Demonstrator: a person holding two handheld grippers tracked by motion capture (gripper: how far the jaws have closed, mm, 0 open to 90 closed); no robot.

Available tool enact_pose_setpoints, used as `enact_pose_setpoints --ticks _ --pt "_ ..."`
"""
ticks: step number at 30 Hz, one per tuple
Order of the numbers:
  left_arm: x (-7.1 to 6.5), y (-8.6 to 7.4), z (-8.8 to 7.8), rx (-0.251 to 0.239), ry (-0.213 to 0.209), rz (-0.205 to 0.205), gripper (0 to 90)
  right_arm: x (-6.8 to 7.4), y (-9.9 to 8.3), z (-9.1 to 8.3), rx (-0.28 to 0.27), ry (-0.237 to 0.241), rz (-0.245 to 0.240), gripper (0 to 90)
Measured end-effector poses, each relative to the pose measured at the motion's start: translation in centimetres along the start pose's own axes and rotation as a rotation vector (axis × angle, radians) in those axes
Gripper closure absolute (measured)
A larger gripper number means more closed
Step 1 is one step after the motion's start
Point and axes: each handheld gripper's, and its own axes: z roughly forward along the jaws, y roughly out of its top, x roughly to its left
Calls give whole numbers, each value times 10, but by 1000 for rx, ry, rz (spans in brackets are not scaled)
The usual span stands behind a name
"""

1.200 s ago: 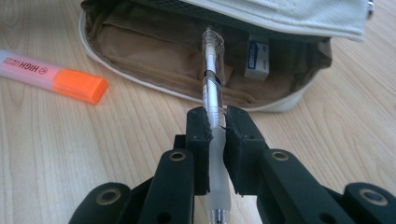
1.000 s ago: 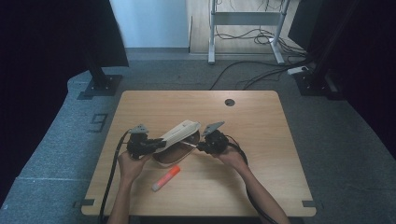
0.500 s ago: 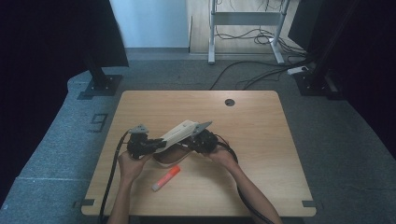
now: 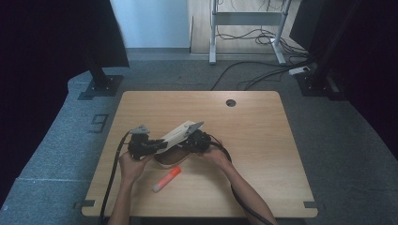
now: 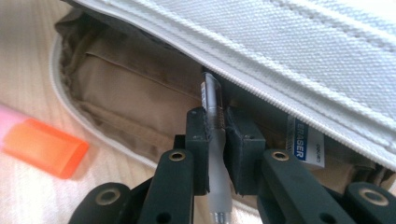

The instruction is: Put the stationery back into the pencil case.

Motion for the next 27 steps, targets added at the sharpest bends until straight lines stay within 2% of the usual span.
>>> enact_pose_setpoints --ticks 11,14,21,27 --pt "1 0 0 2 5 0 770 -6 1 9 -2 -8 18 756" --pt "1 0 0 2 5 0 770 -7 0 7 -3 -11 25 703" --pt "1 -1 -1 1 4 -2 769 -10 -6 -3 -1 -26 37 626" --pt "2 -1 -1 1 3 -2 768 -14 -20 -16 -5 -30 68 620"
